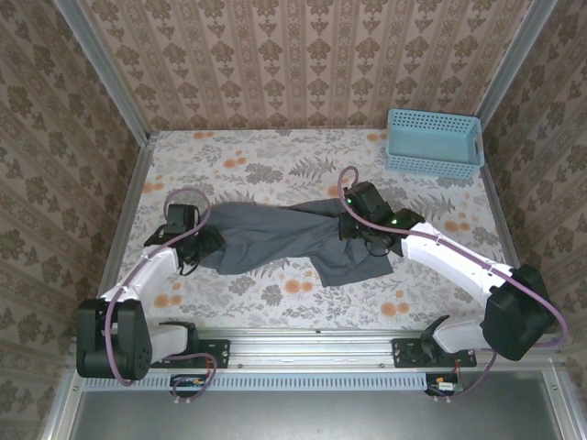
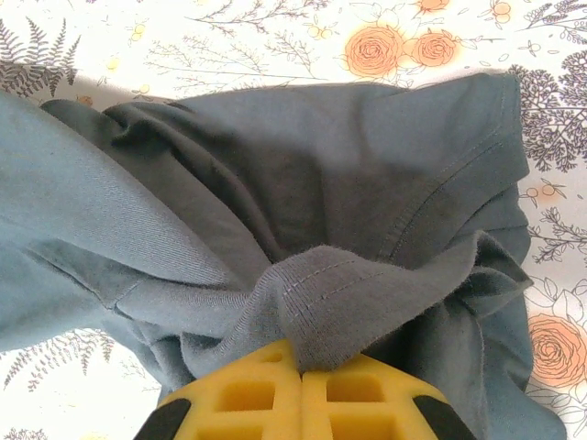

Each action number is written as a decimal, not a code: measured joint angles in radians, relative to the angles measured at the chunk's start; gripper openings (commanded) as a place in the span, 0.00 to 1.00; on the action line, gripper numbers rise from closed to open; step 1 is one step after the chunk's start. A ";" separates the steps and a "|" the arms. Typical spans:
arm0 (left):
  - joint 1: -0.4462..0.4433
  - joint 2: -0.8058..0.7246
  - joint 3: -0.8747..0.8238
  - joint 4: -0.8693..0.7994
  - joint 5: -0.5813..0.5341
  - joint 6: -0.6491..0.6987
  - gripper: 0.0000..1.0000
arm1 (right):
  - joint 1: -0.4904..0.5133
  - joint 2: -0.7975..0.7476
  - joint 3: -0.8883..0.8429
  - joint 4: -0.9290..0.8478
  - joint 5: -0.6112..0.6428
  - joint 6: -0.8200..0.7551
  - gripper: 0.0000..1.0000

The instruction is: Fold the inside-out t-shirt

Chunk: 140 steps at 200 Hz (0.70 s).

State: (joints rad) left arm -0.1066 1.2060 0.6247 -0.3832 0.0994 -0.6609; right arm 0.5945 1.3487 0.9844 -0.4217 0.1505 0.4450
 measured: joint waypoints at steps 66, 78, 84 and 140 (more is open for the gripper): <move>0.034 0.077 -0.001 0.081 0.010 0.002 0.26 | -0.010 -0.019 0.000 -0.005 0.002 0.000 0.00; 0.037 0.090 -0.001 0.085 0.013 0.002 0.22 | -0.014 -0.026 0.000 -0.005 0.003 0.000 0.00; 0.038 0.097 0.000 0.087 0.014 0.002 0.20 | -0.017 -0.030 0.000 -0.006 0.004 0.000 0.00; 0.056 0.120 0.030 0.072 0.037 0.002 0.00 | -0.037 -0.039 0.003 -0.026 0.008 0.000 0.00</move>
State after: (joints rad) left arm -0.0505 1.3262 0.6548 -0.3107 0.1360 -0.6586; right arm 0.5575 1.3098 0.9874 -0.4480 0.1581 0.4446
